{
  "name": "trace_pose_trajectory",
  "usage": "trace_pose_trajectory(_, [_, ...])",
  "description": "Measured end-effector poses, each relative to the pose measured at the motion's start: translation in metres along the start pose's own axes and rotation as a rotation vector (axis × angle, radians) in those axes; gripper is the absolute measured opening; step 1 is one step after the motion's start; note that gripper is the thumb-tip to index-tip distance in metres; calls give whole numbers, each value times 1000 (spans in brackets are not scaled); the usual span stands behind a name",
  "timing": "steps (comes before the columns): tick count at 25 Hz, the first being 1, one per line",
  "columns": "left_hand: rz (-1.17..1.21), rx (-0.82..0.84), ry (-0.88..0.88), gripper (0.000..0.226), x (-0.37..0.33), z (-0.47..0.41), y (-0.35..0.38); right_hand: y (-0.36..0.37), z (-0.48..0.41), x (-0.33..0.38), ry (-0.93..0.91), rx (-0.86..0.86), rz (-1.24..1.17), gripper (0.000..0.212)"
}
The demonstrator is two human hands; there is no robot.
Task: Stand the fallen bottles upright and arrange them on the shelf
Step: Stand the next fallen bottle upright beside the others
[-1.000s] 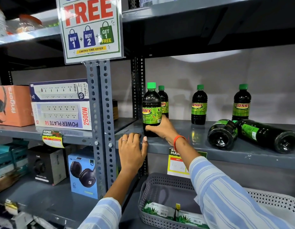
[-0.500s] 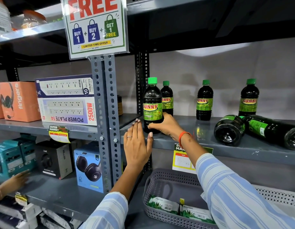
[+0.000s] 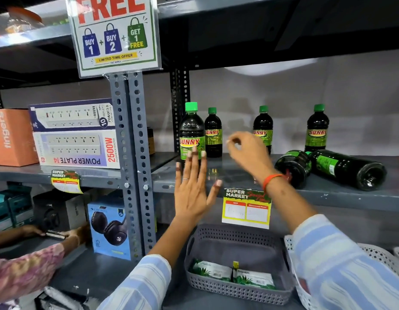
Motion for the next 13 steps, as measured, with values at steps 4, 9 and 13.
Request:
trace_pose_trajectory(4, [100, 66, 82, 77, -57, -7, 16, -71, -2, -61, 196, 119, 577, 62])
trace_pose_trajectory(9, [46, 135, 88, 64, -86, -16, 37, -57, 30, -113, 633, 651, 192, 66])
trace_pose_trajectory(13, [29, 121, 102, 62, -98, -20, 35, -35, 9, -113, 553, 591, 215, 73])
Point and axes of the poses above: each hand's wrist, its own z-axis away from the middle knuckle, its own y-axis out of the palm, x = y × z, the point moved 7 cm from there along -z, towards the middle knuckle, and after that the axes turned 9 degrees about z, right-handed, at the moved point
